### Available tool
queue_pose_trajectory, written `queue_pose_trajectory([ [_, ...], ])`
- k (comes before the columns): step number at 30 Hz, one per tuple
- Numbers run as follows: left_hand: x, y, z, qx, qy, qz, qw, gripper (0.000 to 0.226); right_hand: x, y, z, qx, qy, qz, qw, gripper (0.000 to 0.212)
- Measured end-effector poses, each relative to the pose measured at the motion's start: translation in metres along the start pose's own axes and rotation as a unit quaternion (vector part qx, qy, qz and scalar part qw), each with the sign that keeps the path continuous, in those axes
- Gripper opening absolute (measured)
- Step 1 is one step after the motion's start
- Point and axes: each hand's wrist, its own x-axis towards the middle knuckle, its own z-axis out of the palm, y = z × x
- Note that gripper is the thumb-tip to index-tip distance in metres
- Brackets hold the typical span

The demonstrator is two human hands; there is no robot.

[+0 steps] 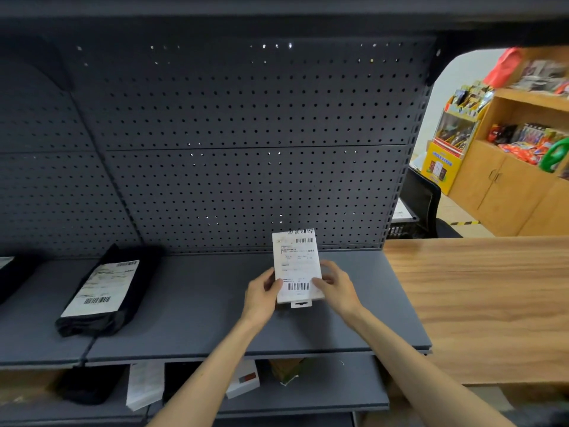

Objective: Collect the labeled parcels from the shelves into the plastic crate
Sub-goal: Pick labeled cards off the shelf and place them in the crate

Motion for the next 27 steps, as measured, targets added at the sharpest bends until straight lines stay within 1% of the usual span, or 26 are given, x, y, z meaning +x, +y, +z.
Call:
queue_pose_trajectory([
  [4,0.007,0.027,-0.009,-0.043,0.017,0.045,0.998,0.04,0.012,-0.026,-0.01,0.04,0.012,-0.049,0.998,0.035],
  [7,0.013,0.054,-0.013,-0.062,0.028,0.084,0.994,0.044,0.018,-0.048,-0.018,0.081,0.009,-0.088,0.993,0.037],
  [16,0.023,0.119,-0.027,-0.062,0.021,0.174,0.983,0.047,0.024,-0.105,-0.034,0.131,0.027,-0.175,0.976,0.035],
  [21,0.024,0.136,-0.03,-0.058,0.024,0.204,0.977,0.051,0.023,-0.125,-0.039,0.129,0.034,-0.207,0.969,0.033],
  [27,0.021,0.145,-0.031,-0.068,0.031,0.211,0.975,0.052,0.021,-0.132,-0.043,0.123,0.027,-0.219,0.967,0.033],
])
